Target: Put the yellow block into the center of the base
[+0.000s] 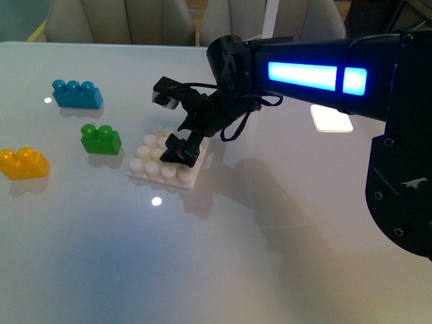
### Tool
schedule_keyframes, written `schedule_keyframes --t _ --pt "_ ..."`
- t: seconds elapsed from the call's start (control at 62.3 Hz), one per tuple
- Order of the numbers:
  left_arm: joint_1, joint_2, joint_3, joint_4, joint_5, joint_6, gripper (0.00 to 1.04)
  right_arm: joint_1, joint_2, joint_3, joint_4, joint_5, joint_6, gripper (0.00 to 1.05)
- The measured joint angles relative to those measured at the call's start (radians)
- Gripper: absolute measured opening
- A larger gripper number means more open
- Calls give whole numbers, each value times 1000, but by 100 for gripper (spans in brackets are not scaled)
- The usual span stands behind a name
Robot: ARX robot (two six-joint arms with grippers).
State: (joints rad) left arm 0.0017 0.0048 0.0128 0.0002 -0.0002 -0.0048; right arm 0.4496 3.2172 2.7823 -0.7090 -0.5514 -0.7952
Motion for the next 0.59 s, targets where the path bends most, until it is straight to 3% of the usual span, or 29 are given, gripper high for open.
schedule_keyframes --t 0.594 --pt "0 0 0 0 0 0 97 27 29 109 -80 -18 -56 96"
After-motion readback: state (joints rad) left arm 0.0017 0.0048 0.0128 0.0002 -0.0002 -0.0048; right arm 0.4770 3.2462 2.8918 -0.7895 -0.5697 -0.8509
